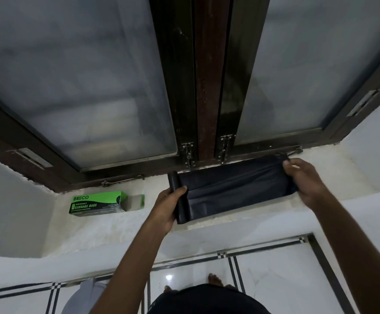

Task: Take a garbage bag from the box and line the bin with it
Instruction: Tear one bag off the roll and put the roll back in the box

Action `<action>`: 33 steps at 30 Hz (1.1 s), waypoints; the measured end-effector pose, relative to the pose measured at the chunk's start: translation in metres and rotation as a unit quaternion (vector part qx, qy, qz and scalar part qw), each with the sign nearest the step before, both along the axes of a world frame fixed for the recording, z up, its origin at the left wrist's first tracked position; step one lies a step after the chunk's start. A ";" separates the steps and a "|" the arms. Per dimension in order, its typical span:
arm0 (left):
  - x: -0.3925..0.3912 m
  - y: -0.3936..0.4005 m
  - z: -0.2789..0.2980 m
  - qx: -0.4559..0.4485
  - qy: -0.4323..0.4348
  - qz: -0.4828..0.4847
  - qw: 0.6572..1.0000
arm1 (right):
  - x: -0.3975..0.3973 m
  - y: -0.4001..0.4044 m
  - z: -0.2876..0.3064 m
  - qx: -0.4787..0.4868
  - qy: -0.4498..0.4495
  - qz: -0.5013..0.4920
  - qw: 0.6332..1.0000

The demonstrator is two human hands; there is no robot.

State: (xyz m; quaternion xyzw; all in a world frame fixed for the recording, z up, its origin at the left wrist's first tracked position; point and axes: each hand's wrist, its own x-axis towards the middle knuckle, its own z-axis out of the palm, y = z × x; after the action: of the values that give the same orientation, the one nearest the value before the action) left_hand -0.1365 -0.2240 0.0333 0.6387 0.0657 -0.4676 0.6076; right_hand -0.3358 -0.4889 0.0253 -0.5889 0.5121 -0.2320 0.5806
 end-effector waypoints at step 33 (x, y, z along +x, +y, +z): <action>-0.009 -0.007 0.004 -0.038 0.058 -0.043 0.997 | 0.051 0.020 0.033 -0.292 0.144 0.388 0.862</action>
State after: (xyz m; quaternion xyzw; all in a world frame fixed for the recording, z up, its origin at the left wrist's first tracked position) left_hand -0.1459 -0.2312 0.0374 0.5890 0.0554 -0.5316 0.6061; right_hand -0.2847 -0.4686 0.0587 -0.9095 0.2289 -0.0396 0.3448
